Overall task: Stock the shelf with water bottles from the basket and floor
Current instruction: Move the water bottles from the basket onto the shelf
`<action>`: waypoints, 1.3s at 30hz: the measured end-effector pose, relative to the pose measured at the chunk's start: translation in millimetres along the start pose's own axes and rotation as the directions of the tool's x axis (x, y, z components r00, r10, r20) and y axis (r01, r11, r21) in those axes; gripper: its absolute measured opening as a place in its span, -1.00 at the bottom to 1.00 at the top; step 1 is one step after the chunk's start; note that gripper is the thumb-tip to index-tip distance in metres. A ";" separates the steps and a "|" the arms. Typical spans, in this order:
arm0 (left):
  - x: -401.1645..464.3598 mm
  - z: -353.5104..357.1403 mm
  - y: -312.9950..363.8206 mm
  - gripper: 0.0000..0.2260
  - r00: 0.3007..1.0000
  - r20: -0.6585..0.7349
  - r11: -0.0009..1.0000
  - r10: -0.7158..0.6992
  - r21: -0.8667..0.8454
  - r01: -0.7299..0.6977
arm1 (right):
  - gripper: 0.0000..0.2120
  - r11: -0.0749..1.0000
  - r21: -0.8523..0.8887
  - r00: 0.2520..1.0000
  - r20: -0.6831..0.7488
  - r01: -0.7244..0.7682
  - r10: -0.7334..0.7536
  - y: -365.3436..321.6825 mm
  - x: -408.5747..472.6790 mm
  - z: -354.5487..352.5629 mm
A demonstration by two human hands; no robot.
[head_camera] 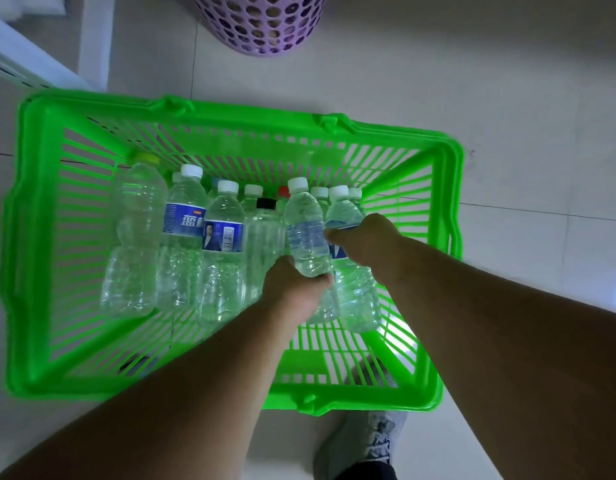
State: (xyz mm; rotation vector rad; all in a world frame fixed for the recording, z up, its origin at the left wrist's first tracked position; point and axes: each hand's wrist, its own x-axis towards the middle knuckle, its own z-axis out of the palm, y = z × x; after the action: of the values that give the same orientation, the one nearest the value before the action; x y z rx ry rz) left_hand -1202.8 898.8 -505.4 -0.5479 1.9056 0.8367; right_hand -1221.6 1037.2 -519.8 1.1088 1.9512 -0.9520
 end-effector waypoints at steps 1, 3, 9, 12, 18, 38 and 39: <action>-2.6 -2.5 -0.9 -0.26 1.000 0.009 1.000 0.001 -0.014 -0.001 | -0.49 0.999 0.037 1.000 0.003 -0.001 0.001 1.9 -2.3 -1.4; -10.4 -8.7 -4.0 -0.27 0.999 0.037 0.998 -0.005 -0.059 0.007 | -0.51 0.995 0.102 1.000 0.007 0.017 -0.018 3.0 -13.0 -8.3; -71.1 -53.5 -0.5 -0.45 0.991 0.116 0.976 0.073 -0.211 -0.047 | -0.75 0.964 0.118 0.971 -0.013 0.239 -0.239 -11.1 -78.9 -46.6; -119.5 -88.4 16.4 -0.64 0.975 0.168 0.959 0.145 -0.266 -0.097 | -0.75 0.924 0.201 0.945 -0.029 0.324 -0.325 -33.5 -134.9 -74.3; -247.4 -159.5 53.1 -0.65 0.944 0.112 0.896 0.311 -0.366 -0.252 | -0.88 0.839 0.266 0.880 -0.093 0.474 -0.467 -88.5 -275.9 -143.7; -694.9 -392.1 120.2 -0.59 0.633 -0.232 0.605 0.738 -0.188 -0.774 | -0.79 0.532 0.179 0.548 -0.461 0.828 -0.698 -223.2 -774.0 -299.8; -707.2 -397.1 123.2 -0.58 0.610 -0.249 0.582 0.753 -0.182 -0.793 | -0.79 0.512 0.171 0.526 -0.471 0.842 -0.708 -226.3 -788.4 -305.3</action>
State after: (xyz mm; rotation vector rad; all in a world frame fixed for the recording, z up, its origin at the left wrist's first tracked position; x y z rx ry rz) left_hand -1201.5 701.7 291.0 0.1425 2.1861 1.6961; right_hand -1172.9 905.7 344.0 0.5059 2.7383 -1.7946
